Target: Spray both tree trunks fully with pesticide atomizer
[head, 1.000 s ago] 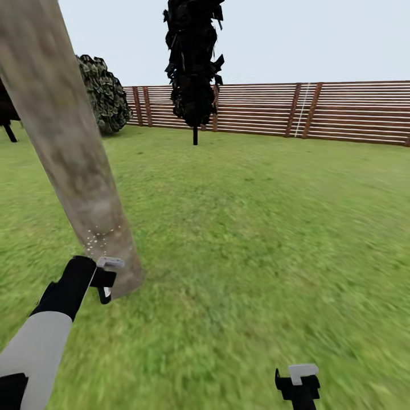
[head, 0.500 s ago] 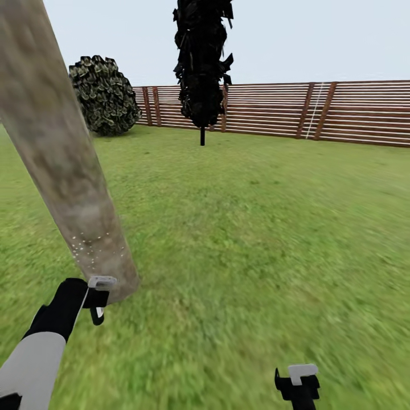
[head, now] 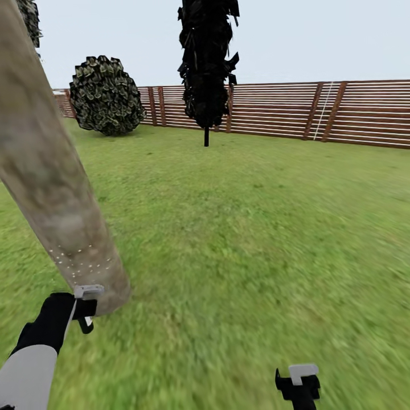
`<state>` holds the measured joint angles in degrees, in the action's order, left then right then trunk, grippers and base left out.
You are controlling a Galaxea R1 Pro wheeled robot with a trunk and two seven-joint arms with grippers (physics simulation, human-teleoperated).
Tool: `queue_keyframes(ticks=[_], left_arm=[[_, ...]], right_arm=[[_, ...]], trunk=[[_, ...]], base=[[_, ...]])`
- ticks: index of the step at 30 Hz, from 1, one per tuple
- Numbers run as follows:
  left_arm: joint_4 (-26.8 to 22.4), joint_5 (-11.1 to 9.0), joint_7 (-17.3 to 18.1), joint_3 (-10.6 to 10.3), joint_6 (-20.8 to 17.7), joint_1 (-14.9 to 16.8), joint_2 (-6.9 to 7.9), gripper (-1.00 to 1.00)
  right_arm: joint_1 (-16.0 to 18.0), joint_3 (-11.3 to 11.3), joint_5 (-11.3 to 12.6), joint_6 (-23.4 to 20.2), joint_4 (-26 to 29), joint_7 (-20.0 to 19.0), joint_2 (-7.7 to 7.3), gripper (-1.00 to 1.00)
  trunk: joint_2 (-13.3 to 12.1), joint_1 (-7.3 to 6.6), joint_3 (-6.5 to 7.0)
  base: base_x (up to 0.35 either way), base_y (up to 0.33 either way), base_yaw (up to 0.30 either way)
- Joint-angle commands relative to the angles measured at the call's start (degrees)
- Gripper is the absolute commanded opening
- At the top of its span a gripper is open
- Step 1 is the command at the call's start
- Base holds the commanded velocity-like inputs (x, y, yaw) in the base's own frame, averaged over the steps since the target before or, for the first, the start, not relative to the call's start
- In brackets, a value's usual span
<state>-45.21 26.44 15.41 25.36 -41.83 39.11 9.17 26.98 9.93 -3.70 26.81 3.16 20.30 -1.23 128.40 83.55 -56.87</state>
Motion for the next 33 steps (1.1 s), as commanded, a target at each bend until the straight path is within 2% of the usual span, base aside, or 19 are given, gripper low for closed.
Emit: queue_keyframes(ticks=[1, 3, 4, 5, 10, 12, 16, 20, 26, 28, 30, 33], left_arm=[[0.01, -0.29, -0.09, 0.16, 0.34, -0.88, -0.08, -1.0], [0.08, -0.4, -0.32, 0.27, 0.61, -1.78, -0.43, -1.0], [0.09, -0.38, -0.6, 0.37, 0.7, -2.11, -1.23, -1.0], [0.11, -0.23, -1.78, 0.46, 0.76, -2.4, -2.55, -1.0], [0.12, -0.75, -8.43, 0.64, 0.77, -3.01, -3.99, -1.0], [0.12, -1.69, -9.47, 0.7, 0.91, -3.23, -4.55, -1.0], [-0.03, -2.0, -10.07, 0.68, 3.28, -3.33, -4.84, -1.0], [-0.2, -1.6, -10.56, 0.18, 3.94, -3.34, -4.82, -1.0], [-0.08, -2.15, -15.03, 0.27, 3.95, -3.34, -4.93, -1.0], [-0.08, -2.18, -14.97, 0.3, 3.95, -3.34, -5.01, -1.0], [-0.07, -2.18, -14.85, 0.29, 3.95, -3.34, -5.03, -1.0], [-0.13, -2.18, -14.83, 0.3, 3.93, -3.34, -5.04, -1.0]], right_arm=[[0.0, 0.0, 0.0, 0.0, 0.0, 0.0, 0.0, 1.0], [0.0, 0.0, 0.0, -0.01, 0.0, 0.0, 0.0, 1.0], [0.0, 0.0, 0.0, -0.01, 0.0, 0.0, 0.02, 1.0], [0.0, 0.0, 0.0, 0.01, 0.0, 0.0, 0.06, 1.0], [0.0, 0.0, 0.01, 0.0, 0.0, 0.0, 0.09, 1.0], [0.0, 0.0, 0.01, -0.01, 0.0, 0.0, 0.09, 1.0], [0.0, 0.0, 0.01, -0.01, 0.0, 0.0, 0.13, 1.0], [0.0, 0.0, 0.01, -0.01, 0.0, 0.0, 0.19, 1.0], [-0.05, 0.02, -0.15, -0.01, -0.08, 0.13, 0.25, 1.0], [-0.51, 0.07, -0.11, -0.01, -0.88, 0.0, 0.63, 1.0], [-1.27, 0.08, -0.09, -0.06, -1.47, -0.03, 1.83, 1.0], [-2.07, 0.01, -0.08, -0.09, -1.64, 0.0, 2.28, 1.0]], trunk=[[0.0, 0.0, 0.01], [0.0, 0.0, 0.01], [0.0, 0.0, 0.01], [0.0, 0.0, 0.01], [0.0, 0.0, 0.01], [0.0, 0.0, 0.01], [0.0, 0.0, 0.01], [0.0, 0.0, 0.01], [0.0, 0.0, 0.01], [0.0, 0.0, 0.01], [0.0, 0.0, 0.01], [0.0, 0.0, 0.01]], base=[[0.245, -0.085, 0.0], [0.16, -0.045, 0.0], [0.065, -0.018, 0.0], [0.021, -0.006, 0.081], [0.006, -0.002, 0.222], [0.0, 0.0, 0.272], [0.02, -0.009, 0.275], [0.187, -0.157, 0.156], [0.166, -0.226, 0.004], [0.021, -0.273, 0.0], [0.006, -0.276, 0.0], [0.001, -0.277, 0.0]])
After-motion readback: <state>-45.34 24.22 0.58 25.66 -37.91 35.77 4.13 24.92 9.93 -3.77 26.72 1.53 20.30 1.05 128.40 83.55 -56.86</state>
